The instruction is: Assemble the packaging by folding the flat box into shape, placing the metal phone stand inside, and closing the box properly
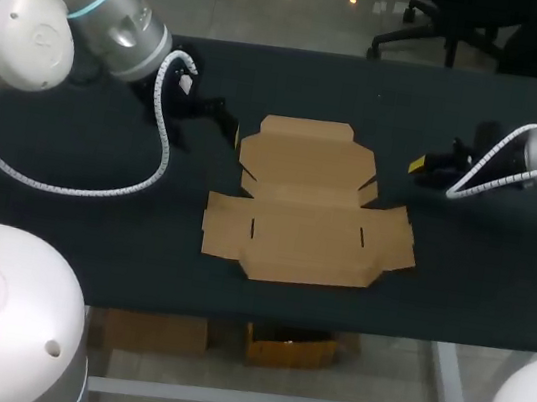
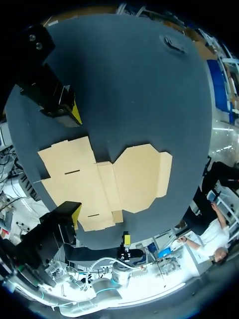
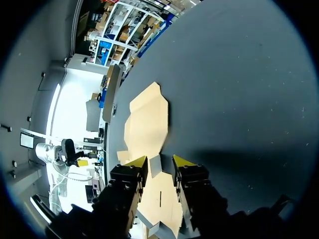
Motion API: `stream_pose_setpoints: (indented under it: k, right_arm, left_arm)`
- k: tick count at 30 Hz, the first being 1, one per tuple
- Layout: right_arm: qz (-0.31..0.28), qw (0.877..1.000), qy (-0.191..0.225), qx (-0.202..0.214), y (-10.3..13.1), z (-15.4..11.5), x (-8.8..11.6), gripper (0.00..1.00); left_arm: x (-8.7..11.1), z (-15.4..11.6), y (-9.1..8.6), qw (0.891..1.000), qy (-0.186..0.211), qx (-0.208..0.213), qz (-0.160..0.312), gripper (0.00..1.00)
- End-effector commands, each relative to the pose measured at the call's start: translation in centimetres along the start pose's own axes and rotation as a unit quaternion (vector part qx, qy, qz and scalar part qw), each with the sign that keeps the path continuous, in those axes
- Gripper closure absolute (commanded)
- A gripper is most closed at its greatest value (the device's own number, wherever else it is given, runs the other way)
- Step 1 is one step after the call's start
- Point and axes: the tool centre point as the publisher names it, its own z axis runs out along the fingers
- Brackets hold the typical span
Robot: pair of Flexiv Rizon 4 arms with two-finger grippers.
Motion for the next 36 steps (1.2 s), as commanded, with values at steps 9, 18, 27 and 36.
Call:
stream_pose_setpoints:
  k: [9, 18, 27, 36]
  right_arm:
    - [-0.005, 1.0, 0.005, 0.013, 1.4, 1.4, -0.5, 0.59]
    - [-0.014, 1.0, -0.002, 0.003, 3.4, 2.3, -0.4, 0.54]
    - [-0.004, 1.0, 0.012, 0.002, 4.6, 4.2, -0.4, 0.55]
    - [-0.003, 1.0, 0.02, 0.01, 4.7, 5.4, -0.5, 0.57]
  left_arm:
    - [-0.3, 0.4, -0.8, 1.0, 0.019, 0.001, 0.015, 0.0]
    - [-0.9, 0.1, -2.1, 0.999, 0.03, 0.008, 0.022, 0.0]
    - [-0.8, 0.0, -3.7, 0.999, 0.045, 0.011, 0.026, 0.0]
    - [-0.8, 0.0, -4.8, 0.998, 0.056, 0.01, 0.032, 0.0]
